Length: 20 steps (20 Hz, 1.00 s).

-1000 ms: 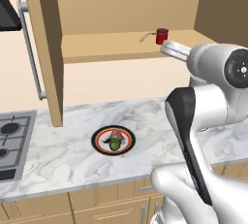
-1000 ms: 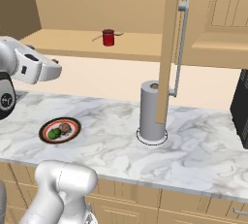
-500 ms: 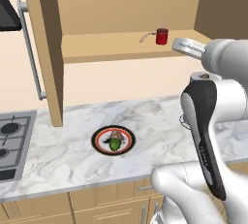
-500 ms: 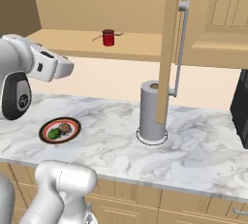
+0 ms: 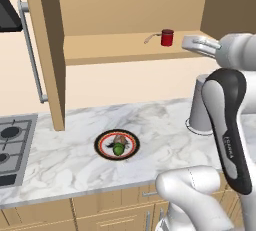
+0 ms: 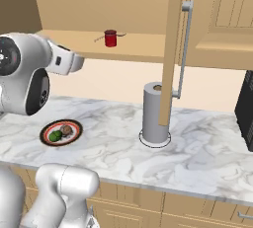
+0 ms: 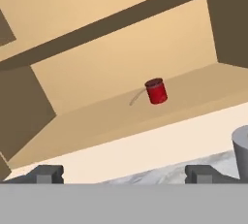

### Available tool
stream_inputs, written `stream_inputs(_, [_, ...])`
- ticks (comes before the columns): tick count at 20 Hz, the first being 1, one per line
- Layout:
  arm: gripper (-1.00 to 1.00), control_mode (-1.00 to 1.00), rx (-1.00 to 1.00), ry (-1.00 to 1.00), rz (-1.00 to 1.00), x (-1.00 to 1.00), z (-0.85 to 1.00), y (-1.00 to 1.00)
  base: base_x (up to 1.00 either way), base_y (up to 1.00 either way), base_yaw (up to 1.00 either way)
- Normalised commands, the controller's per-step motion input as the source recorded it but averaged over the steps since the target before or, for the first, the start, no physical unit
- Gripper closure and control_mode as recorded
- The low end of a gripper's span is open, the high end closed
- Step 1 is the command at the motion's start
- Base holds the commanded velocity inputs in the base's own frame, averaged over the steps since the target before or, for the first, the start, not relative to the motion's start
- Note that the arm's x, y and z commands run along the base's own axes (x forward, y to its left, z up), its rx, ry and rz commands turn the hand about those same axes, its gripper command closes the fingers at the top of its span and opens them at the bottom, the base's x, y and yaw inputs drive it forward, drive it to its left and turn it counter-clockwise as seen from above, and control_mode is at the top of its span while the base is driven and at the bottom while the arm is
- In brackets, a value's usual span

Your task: Pick the avocado and bread from the counter and place them on the plate. Then pick the jam from the cabinet and place it next to the plate. Lastly close the cabinet door.

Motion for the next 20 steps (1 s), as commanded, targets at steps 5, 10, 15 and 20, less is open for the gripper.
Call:
stream_inputs(5, [-1.0, -1.0, 0.0, 0.17, 0.11, 0.11, 0.19, 0.0, 0.0, 0.0, 0.0])
stream_inputs(10, [-1.0, -1.0, -0.05, 0.12, 0.0, 0.0, 0.16, 0.0, 0.0, 0.0, 0.0])
stream_inputs(15, [-1.0, -1.0, -0.18, -0.02, 0.0, 0.0, -0.02, 0.0, 0.0, 0.0, 0.0])
stream_inputs(20, [-1.0, -1.0, -0.16, -0.02, 0.0, 0.0, -0.1, -0.01, 0.0, 0.0, 0.0])
